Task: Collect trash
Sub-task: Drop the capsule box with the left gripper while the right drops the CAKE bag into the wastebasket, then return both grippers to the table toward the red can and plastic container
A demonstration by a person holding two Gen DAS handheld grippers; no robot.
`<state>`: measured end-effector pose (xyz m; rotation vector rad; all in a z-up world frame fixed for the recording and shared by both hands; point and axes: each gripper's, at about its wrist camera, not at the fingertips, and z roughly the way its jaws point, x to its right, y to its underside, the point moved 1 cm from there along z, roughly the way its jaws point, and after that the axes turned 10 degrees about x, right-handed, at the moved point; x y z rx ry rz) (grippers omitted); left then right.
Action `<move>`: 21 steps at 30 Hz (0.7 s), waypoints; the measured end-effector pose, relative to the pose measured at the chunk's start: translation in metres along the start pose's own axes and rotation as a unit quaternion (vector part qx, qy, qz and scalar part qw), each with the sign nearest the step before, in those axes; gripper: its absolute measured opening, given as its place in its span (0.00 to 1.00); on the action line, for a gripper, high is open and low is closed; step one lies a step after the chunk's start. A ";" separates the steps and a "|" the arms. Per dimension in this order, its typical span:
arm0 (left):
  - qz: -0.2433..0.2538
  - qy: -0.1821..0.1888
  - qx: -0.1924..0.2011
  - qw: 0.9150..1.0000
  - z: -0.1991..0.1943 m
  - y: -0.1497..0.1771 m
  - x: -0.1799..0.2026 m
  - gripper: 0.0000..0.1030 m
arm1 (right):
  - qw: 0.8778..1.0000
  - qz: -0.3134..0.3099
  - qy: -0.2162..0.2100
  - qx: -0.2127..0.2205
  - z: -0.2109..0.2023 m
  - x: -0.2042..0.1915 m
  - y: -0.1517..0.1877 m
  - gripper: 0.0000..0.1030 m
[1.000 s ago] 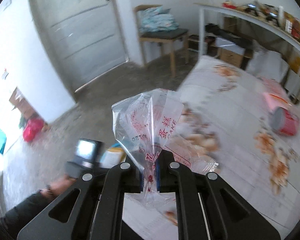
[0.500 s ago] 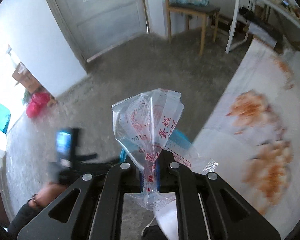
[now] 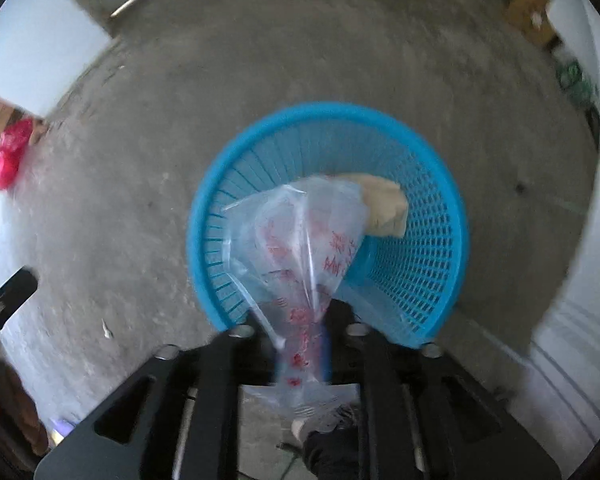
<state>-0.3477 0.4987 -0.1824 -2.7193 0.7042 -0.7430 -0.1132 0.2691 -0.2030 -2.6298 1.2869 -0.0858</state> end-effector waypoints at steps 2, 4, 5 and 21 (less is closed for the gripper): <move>-0.001 -0.003 -0.003 1.000 0.003 0.002 -0.003 0.92 | 1.000 0.027 0.002 0.003 0.007 0.012 0.001 0.93; 0.001 -0.004 -0.006 1.000 0.006 0.002 -0.001 0.92 | 1.000 0.021 0.015 0.001 0.010 0.015 0.002 0.94; 0.002 -0.004 -0.006 1.000 0.007 0.003 -0.001 0.92 | 1.000 0.015 0.023 -0.001 0.010 0.014 0.003 0.94; 0.082 0.042 0.122 0.988 -0.096 -0.050 0.107 0.92 | 0.963 -0.046 -0.109 0.241 -0.227 -0.031 -0.004 0.94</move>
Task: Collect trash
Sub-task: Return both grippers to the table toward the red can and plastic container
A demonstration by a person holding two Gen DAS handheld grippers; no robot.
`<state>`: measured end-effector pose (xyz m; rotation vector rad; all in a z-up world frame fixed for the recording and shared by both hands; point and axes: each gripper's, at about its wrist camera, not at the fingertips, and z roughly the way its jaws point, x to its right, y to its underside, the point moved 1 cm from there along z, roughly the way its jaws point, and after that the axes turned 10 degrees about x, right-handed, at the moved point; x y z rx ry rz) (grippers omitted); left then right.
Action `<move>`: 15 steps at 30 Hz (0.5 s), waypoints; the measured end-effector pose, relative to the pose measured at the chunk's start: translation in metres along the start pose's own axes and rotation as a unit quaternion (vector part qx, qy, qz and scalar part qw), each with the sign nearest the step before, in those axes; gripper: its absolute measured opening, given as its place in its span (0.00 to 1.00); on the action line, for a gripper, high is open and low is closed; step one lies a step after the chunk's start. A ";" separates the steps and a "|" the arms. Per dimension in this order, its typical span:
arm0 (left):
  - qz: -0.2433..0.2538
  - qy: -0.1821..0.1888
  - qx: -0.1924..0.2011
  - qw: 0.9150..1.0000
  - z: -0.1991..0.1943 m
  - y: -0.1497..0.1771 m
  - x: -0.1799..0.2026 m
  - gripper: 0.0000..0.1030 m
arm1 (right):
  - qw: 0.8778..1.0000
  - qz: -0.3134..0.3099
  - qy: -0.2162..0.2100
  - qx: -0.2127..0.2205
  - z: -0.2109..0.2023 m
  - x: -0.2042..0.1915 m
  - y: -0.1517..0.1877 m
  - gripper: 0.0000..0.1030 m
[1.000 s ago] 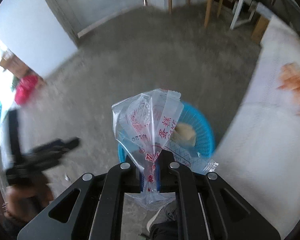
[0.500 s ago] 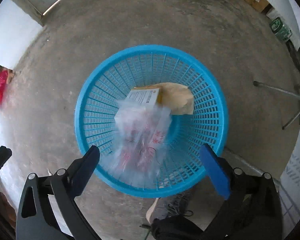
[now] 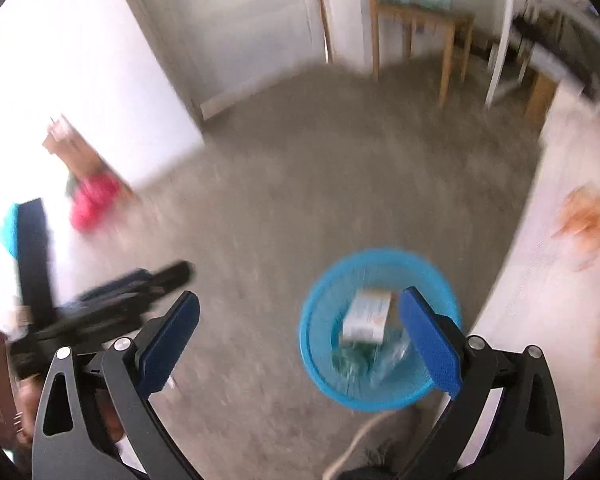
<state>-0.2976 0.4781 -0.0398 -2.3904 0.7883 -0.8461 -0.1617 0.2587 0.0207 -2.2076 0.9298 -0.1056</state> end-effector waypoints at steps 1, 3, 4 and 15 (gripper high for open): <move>0.014 0.007 0.014 1.000 -0.007 -0.009 0.016 0.92 | 1.000 0.008 -0.003 0.019 -0.018 0.006 -0.008 0.94; 0.047 0.040 0.036 0.997 -0.021 -0.026 0.062 0.92 | 0.998 0.029 -0.001 0.061 -0.069 0.035 -0.021 0.94; 0.067 0.063 0.043 0.995 -0.026 -0.031 0.087 0.92 | 0.996 0.035 0.016 0.081 -0.097 0.058 -0.023 0.94; 0.249 0.263 -0.014 0.932 0.004 0.021 0.404 0.92 | 0.926 0.152 0.336 0.085 -0.262 0.387 0.035 0.94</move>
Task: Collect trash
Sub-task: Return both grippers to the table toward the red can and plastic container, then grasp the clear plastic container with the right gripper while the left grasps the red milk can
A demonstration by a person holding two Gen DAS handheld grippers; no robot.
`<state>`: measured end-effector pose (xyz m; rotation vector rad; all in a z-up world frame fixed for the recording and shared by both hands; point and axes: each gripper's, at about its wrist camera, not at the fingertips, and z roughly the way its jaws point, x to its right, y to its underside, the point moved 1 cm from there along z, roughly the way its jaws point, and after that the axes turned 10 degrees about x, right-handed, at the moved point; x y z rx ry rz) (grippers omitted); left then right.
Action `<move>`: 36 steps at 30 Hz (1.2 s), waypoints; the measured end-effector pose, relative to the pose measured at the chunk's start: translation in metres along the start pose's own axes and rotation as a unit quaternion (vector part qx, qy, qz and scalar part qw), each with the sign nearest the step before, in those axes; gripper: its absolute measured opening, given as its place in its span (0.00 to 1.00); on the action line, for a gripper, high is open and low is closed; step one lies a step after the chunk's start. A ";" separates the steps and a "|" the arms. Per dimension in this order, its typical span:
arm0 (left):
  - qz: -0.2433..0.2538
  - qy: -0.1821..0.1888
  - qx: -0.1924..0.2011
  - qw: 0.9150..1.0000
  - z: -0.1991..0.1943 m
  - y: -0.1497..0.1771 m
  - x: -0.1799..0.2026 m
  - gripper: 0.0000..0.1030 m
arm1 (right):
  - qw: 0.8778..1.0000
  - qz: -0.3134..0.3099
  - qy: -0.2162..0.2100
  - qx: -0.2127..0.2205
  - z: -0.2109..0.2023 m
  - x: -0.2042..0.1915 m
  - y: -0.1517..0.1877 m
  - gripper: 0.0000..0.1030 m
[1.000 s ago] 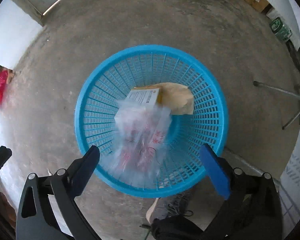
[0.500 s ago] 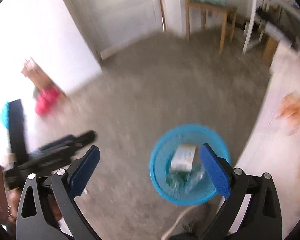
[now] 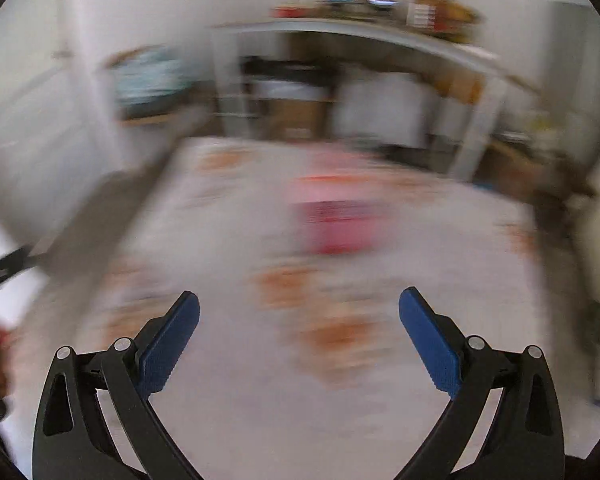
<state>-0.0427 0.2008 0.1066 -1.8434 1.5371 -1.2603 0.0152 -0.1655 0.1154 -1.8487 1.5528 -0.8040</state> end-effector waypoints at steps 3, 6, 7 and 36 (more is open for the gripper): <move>-0.004 0.033 -0.025 0.999 0.042 0.011 0.036 0.92 | 0.997 -0.023 0.075 -0.014 0.024 0.040 -0.002 0.94; -0.001 0.043 -0.037 0.998 0.060 0.031 0.055 0.92 | 0.992 -0.080 0.102 0.000 0.034 0.028 0.011 0.94; -0.005 0.047 -0.044 0.998 0.065 0.039 0.056 0.92 | 0.989 -0.092 0.112 0.012 0.037 0.024 0.014 0.94; -0.052 0.067 -0.068 0.994 0.103 0.060 0.017 0.92 | 0.939 -0.207 0.267 0.066 0.110 0.002 0.057 0.94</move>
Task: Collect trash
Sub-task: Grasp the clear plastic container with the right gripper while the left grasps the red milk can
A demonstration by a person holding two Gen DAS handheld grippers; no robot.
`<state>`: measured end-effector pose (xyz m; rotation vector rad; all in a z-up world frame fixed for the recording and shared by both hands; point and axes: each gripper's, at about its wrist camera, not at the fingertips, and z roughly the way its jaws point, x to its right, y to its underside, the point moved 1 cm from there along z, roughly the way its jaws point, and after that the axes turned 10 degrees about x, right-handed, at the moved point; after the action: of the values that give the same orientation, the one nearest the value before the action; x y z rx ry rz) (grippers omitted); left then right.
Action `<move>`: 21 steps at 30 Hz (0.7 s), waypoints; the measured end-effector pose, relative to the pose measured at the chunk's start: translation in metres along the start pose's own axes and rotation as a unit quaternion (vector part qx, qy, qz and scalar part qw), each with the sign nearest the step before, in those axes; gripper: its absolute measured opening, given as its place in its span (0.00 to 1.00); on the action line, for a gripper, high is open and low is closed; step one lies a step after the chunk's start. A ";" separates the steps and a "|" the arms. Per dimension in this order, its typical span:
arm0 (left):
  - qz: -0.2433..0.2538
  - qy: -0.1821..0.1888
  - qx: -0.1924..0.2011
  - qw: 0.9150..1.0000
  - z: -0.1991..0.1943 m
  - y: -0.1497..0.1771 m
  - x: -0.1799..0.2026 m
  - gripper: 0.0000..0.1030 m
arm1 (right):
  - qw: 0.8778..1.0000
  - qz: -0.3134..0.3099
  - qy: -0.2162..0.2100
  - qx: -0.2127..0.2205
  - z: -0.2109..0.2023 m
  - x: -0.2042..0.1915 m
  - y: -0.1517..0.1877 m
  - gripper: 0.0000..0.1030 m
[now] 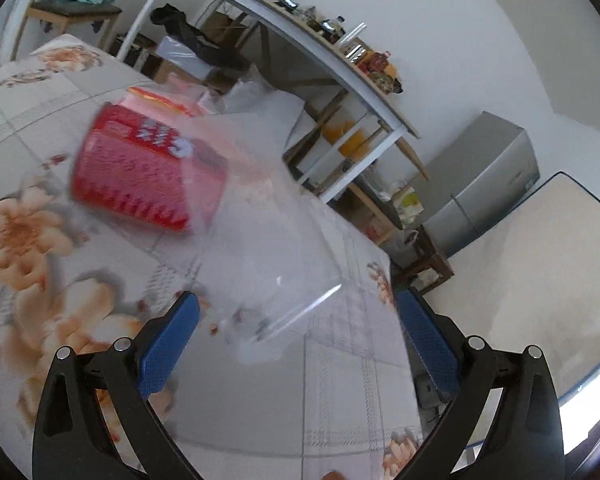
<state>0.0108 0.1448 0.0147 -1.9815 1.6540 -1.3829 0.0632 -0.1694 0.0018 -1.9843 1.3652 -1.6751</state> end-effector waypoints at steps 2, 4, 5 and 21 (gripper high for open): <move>0.005 -0.005 -0.007 1.000 0.004 0.001 0.000 0.92 | 1.000 0.005 -0.010 -0.008 0.009 0.000 0.001 0.89; 0.011 -0.012 -0.010 1.000 0.008 0.001 0.001 0.92 | 0.999 0.025 -0.011 -0.021 0.017 0.005 0.004 0.33; 0.014 -0.014 -0.010 1.000 0.009 0.000 0.002 0.92 | 0.999 0.029 0.002 -0.016 0.018 0.008 0.004 0.19; 0.208 0.089 -0.061 0.972 0.048 -0.007 0.117 0.92 | 0.992 0.105 -0.070 -0.029 0.028 0.056 0.023 0.06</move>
<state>0.0427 0.0286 0.0534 -1.4745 2.1286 -1.3513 0.0712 -0.2345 0.0142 -1.8745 1.5260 -1.3929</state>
